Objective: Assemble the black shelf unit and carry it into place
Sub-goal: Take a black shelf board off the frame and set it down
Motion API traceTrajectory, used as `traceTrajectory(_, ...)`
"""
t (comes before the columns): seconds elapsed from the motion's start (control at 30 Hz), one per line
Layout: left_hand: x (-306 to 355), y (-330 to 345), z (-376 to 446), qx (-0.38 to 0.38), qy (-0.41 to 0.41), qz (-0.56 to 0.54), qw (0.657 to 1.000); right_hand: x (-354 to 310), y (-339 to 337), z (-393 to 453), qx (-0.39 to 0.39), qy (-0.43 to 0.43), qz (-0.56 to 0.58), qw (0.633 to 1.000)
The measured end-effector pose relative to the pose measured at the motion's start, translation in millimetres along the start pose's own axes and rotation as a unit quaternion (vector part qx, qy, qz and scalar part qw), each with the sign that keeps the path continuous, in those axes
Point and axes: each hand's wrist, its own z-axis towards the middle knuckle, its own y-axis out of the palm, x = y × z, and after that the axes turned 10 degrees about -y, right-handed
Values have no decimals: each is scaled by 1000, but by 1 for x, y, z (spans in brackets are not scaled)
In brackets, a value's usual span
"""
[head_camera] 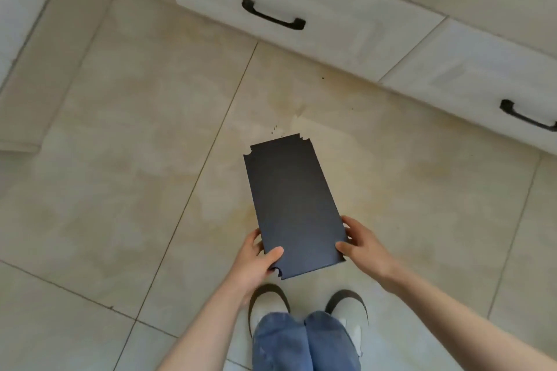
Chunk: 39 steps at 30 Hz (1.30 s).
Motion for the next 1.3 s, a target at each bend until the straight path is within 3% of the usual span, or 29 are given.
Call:
traceTrajectory(0.27,-16,-5,50,26,13,100,995,39,20,28,21,-10,-11,1000)
traceTrajectory(0.5,-21,-16,69,81,52,214,972,49,43,47,-53,30,-59,996)
traceTrajectory(0.77,-30,-22,64,77,32,248,965,44,38,50,-87,47,-134,986)
traceTrajectory(1.0,-21,-30,-23,121,28,209,970,-13,30,-11,18,31,-168,985)
traceTrajectory(1.3,0,-52,-232,134,131,173,967,-160,54,-167,2,-88,-241,966)
